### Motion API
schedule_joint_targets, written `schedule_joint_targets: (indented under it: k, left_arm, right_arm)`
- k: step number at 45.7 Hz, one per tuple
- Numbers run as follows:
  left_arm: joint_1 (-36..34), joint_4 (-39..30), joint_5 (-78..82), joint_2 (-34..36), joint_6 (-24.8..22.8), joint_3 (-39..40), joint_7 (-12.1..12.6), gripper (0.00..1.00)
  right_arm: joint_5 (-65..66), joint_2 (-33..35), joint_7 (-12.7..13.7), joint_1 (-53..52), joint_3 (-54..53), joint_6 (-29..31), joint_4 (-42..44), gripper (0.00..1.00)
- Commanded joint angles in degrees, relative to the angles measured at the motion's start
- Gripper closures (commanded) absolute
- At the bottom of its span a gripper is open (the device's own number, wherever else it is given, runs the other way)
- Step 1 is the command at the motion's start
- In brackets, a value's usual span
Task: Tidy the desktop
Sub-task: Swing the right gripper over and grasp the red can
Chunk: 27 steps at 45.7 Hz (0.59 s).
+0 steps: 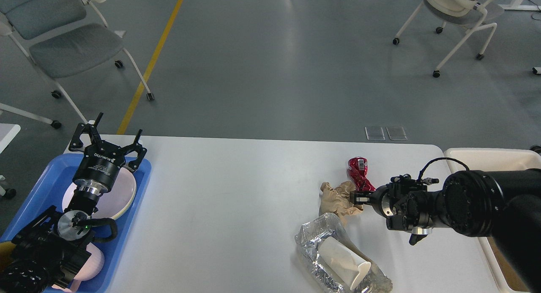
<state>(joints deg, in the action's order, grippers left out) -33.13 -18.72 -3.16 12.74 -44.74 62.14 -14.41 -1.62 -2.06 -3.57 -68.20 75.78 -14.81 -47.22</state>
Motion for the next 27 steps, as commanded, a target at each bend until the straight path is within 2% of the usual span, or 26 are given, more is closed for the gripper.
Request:
schedule_joint_targets:
  k: [1, 13, 17, 20, 27]
  left_arm:
    - [0.0, 0.0, 0.0, 0.0, 0.0, 0.0, 0.0, 0.04]
    - [0.0, 0.0, 0.0, 0.0, 0.0, 0.0, 0.0, 0.04]
    - [0.0, 0.0, 0.0, 0.0, 0.0, 0.0, 0.0, 0.04]
    - [0.0, 0.0, 0.0, 0.0, 0.0, 0.0, 0.0, 0.04]
    - [0.0, 0.0, 0.0, 0.0, 0.0, 0.0, 0.0, 0.04]
  right_arm:
    - [-0.23, 0.03, 0.05, 0.26, -0.02, -0.13, 0.73, 0.47]
    - [-0.32, 0.03, 0.05, 0.17, 0.07, -0.13, 1.61, 0.47]
    - [-0.32, 0.03, 0.05, 0.0, -0.02, -0.22, 1.61, 0.54]
    - [-0.23, 0.12, 0.05, -0.7, -0.37, -0.3, 1.35, 0.55]
    - [0.21, 2.22, -0.29, -6.31, -2.48, -1.01, -4.17, 0.55]
